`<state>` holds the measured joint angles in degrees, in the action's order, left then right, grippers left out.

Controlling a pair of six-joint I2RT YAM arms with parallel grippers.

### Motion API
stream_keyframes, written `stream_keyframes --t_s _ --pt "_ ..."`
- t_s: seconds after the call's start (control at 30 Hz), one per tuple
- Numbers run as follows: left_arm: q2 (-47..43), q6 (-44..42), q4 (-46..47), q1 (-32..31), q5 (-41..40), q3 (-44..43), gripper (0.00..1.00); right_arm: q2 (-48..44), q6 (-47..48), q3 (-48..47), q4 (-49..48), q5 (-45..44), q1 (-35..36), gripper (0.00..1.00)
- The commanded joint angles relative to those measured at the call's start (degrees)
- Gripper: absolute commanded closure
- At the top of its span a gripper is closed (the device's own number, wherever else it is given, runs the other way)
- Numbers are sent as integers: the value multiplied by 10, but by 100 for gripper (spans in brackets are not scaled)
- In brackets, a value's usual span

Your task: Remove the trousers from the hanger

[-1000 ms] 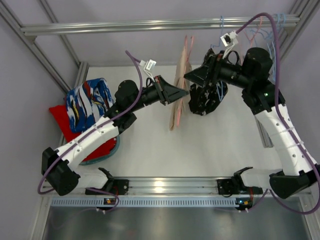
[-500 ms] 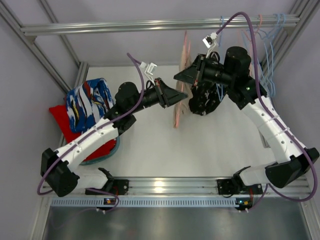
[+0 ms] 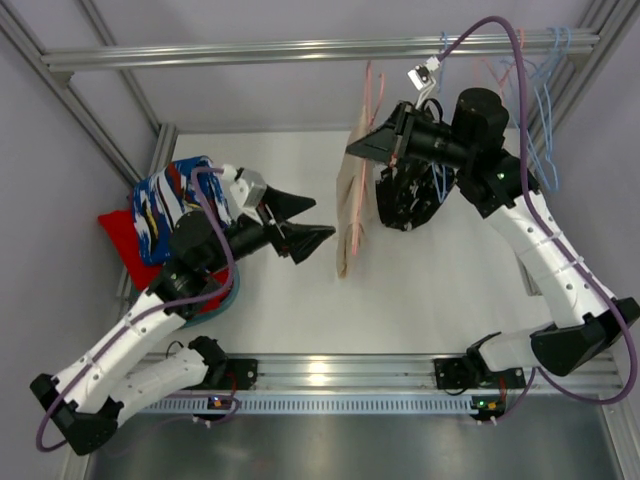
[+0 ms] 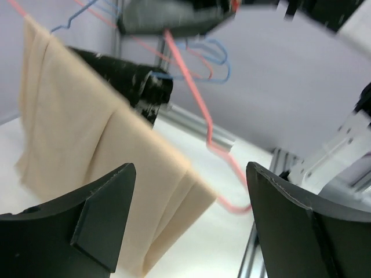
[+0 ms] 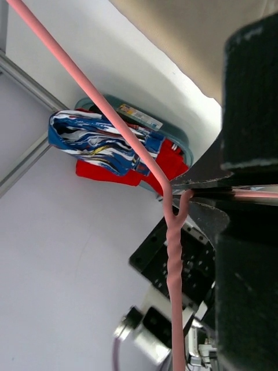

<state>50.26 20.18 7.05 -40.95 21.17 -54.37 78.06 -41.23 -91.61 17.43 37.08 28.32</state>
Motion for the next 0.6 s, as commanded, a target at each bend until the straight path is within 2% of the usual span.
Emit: stream_keyframes --t_s 0.0,0.03,0.2,0.33,0.43,0.57 --pt "-59 -139 -66 1 -3 65 15 -19 -24 -53 -70 -10 -5 100" --pt "-70 -178 -86 0 18 93 12 -19 -26 -59 -70 -11 -5 100" --pt "-102 -262 -91 -3 2 158 10 -16 -46 -75 -64 -39 -5 100" --pt "-69 -260 -76 -7 2 165 4 -9 -54 -99 -56 -55 -5 100" --pt "-44 -255 -1 -20 -40 177 2 -4 -60 -114 -55 -64 -6 100" --pt "-2 -230 55 -26 -44 175 2 3 -63 -131 -46 -79 -6 100"
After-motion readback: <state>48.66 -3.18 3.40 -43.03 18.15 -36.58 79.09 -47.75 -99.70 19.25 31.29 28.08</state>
